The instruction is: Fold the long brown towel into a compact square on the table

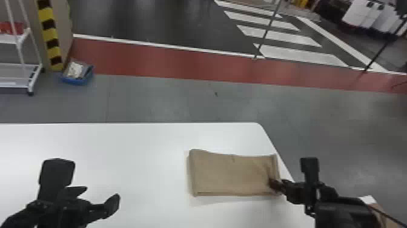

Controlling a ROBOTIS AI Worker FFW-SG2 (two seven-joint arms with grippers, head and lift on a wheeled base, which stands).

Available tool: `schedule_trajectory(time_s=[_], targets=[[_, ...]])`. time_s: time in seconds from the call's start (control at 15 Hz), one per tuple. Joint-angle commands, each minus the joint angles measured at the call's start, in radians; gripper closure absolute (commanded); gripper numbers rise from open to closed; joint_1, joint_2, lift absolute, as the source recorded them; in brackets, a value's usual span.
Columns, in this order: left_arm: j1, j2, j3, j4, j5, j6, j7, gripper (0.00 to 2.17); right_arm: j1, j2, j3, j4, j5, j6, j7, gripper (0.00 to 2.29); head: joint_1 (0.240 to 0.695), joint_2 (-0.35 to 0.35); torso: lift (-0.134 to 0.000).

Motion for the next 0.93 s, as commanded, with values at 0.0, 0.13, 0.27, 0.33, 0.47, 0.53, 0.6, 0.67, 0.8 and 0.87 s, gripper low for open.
schedule_trajectory(time_s=[0.0, 0.13, 0.27, 0.33, 0.47, 0.53, 0.6, 0.67, 0.8, 0.87], targets=[[0.002, 0.0, 0.003, -0.003, 0.0, 0.0, 0.0, 0.14, 0.008, 0.006, -0.052, -0.048, -0.043, 0.021, 0.034, 1.23, 0.695, -0.35, 0.0], [0.002, 0.0, 0.005, -0.003, -0.002, 0.0, 0.0, 0.14, 0.044, 0.011, -0.094, -0.146, -0.098, 0.094, 0.074, 1.23, 0.695, -0.35, 0.0], [0.003, 0.0, 0.006, -0.005, -0.002, 0.0, 0.0, 0.14, 0.055, 0.034, -0.157, -0.238, -0.115, 0.177, 0.126, 1.23, 0.695, -0.35, 0.0], [0.003, 0.0, 0.006, -0.006, -0.003, 0.003, 0.0, 0.14, 0.057, 0.037, -0.167, -0.276, -0.116, 0.22, 0.145, 1.23, 0.695, -0.35, 0.0], [0.003, 0.0, 0.005, -0.008, -0.003, 0.006, 0.0, 0.14, 0.06, 0.055, -0.172, -0.384, -0.141, 0.312, 0.157, 1.23, 0.695, -0.35, 0.0], [0.002, 0.0, 0.005, -0.009, -0.003, 0.006, 0.0, 0.14, 0.061, 0.063, -0.177, -0.425, -0.144, 0.361, 0.16, 1.23, 0.695, -0.35, 0.0], [0.003, 0.0, 0.006, -0.011, -0.003, 0.006, 0.0, 0.14, 0.055, 0.068, -0.164, -0.466, -0.156, 0.416, 0.16, 1.23, 0.695, -0.35, 0.0], [0.003, 0.0, 0.006, -0.011, -0.003, 0.006, 0.002, 0.14, 0.054, 0.077, -0.148, -0.511, -0.172, 0.475, 0.16, 1.23, 0.695, -0.35, 0.0], [0.003, 0.0, 0.008, -0.012, -0.003, 0.006, 0.002, 0.14, 0.058, 0.14, -0.088, -0.611, -0.173, 0.53, 0.185, 1.23, 0.695, -0.35, 0.0], [0.003, 0.0, 0.009, -0.012, -0.003, 0.006, 0.002, 0.14, 0.072, 0.17, -0.051, -0.652, -0.17, 0.533, 0.197, 1.23, 0.695, -0.35, 0.0]])
